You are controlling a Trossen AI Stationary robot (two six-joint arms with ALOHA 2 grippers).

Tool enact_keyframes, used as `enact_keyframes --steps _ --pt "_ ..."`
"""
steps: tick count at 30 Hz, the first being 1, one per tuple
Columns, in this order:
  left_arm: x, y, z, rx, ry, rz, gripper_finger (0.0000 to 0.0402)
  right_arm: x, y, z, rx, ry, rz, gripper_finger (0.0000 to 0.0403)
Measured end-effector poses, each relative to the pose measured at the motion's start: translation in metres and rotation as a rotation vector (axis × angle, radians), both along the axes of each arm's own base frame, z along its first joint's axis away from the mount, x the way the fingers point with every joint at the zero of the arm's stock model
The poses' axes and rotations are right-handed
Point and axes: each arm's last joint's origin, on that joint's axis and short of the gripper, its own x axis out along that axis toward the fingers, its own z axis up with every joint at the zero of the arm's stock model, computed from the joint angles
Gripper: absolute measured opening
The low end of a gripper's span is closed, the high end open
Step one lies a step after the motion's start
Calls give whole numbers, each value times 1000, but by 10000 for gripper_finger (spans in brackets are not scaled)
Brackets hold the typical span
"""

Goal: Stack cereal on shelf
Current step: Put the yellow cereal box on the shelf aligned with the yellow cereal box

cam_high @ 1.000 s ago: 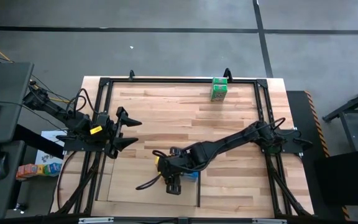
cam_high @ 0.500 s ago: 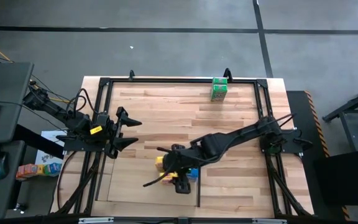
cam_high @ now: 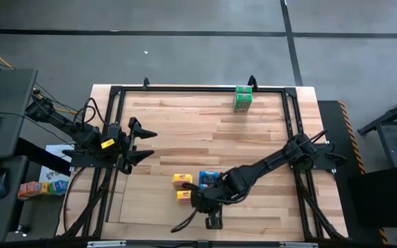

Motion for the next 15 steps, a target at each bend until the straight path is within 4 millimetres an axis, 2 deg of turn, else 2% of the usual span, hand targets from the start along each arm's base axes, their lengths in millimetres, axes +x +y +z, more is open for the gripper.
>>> enact_keyframes --steps 5,15 --pt "0 0 0 -2 0 0 282 2 -3 -10 -30 0 -126 5" --pt "0 0 0 -8 0 -2 282 5 -3 -9 -36 -35 -182 0"
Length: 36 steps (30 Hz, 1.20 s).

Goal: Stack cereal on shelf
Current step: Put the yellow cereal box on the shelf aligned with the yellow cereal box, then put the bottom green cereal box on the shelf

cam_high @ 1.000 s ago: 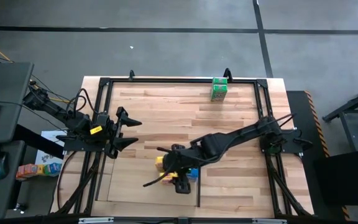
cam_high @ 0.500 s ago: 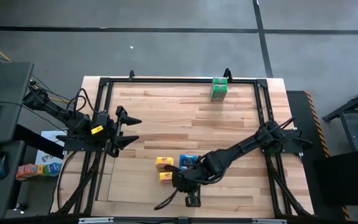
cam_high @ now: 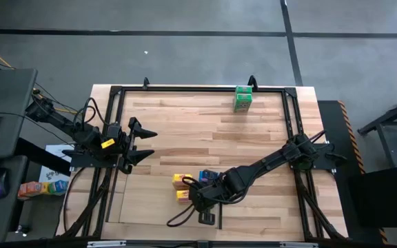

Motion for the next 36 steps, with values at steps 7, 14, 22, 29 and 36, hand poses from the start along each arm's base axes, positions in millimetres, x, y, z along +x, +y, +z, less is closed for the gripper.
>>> enact_keyframes --steps 7,14,22,29,36 --pt "0 0 0 -2 0 -1 282 3 1 2 16 -35 -2 0" --pt "0 0 0 -1 1 -1 282 6 -6 2 -3 -47 -27 0" --pt "0 0 0 -17 4 -6 282 11 -12 3 -6 -65 -25 0" --pt "0 0 -2 -15 18 -7 282 8 -11 13 24 -59 40 0" --pt "-9 6 4 -42 -6 46 282 -23 -33 78 -118 -140 26 0"
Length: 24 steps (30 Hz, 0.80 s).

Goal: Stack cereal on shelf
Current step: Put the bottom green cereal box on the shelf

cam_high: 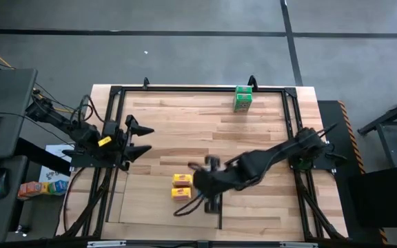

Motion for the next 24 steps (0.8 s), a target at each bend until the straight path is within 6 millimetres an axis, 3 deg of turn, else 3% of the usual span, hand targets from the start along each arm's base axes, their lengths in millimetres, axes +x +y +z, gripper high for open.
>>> enact_keyframes --steps 5,10,18,24 --pt "-9 6 1 -10 11 23 282 -17 -48 29 -79 -30 -236 5" --pt "-16 9 -3 23 66 21 282 -21 -110 32 -90 75 -395 52" --pt "-21 12 -8 44 123 19 282 -42 -215 16 -168 385 -584 207" --pt "-20 12 -8 -9 120 8 282 -74 -288 -20 -196 552 -646 282"
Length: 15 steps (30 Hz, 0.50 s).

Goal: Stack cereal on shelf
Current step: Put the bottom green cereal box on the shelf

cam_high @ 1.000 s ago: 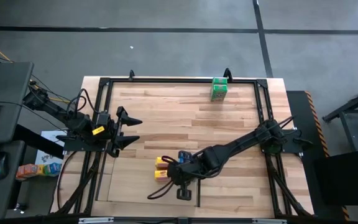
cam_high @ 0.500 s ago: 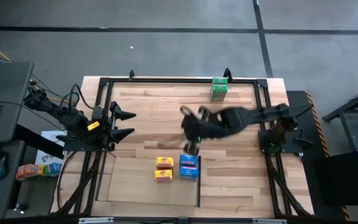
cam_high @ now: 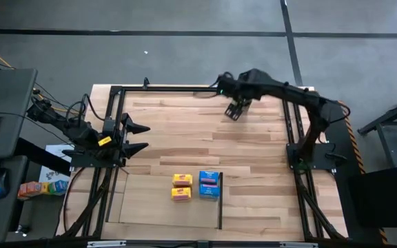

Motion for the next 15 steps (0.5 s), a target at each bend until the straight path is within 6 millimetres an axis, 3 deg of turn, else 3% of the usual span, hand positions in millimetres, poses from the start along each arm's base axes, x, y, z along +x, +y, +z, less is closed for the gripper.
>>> enact_keyframes --steps 5,8,15 --pt "0 1 -1 -3 15 37 282 -35 -36 -27 94 -112 5 291" --pt "0 3 -2 -1 26 103 282 -50 -49 -40 64 -116 31 291" --pt "-2 8 -3 -76 30 287 282 -51 -62 -57 15 -10 169 291"
